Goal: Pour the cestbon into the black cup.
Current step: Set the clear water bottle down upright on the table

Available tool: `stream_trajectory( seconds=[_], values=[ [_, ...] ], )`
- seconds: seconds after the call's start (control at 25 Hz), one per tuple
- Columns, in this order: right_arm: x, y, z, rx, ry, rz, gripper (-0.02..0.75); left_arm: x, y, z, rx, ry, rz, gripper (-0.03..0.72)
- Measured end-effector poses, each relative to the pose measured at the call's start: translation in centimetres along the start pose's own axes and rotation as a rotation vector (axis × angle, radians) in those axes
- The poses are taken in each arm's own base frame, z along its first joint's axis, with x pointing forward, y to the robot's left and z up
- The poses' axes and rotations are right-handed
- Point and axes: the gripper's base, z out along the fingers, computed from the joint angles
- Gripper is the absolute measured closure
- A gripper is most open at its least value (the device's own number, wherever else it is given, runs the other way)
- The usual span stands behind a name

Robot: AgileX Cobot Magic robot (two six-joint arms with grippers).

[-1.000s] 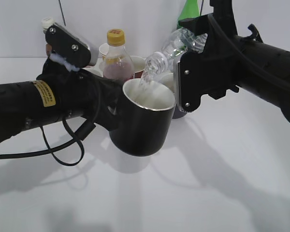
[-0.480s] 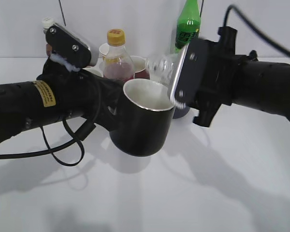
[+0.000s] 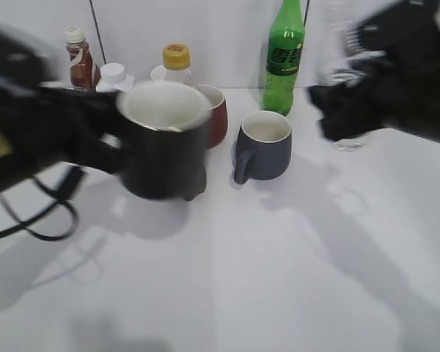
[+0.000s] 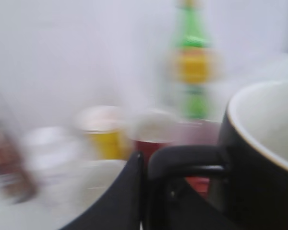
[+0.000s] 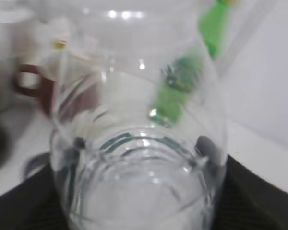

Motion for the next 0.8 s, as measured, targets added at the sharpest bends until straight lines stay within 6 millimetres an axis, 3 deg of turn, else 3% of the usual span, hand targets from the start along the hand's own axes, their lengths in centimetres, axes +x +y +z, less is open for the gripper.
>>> stream_trajectory(
  seconds=[0.12,0.24,0.52,0.8],
  values=[
    [1.4,-3.1,-0.3,0.055,-0.033,0.143,0.233,0.6,2.9,-1.1,-0.159,-0.045,-0.044,0.645],
    [2.6,-4.4,0.1,0.049,-0.068,0.211,0.233,1.5,6.0,-1.4,-0.294,-0.029,-0.071,0.645],
    [5.8,-4.0,3.1,-0.015,-0.105,0.233,0.233,5.3,10.9,-0.9,-0.507,0.011,-0.067,0.645],
    [8.5,-3.3,4.7,-0.04,-0.101,0.221,0.233,11.0,12.3,1.6,-0.551,0.129,-0.061,0.645]
  ],
)
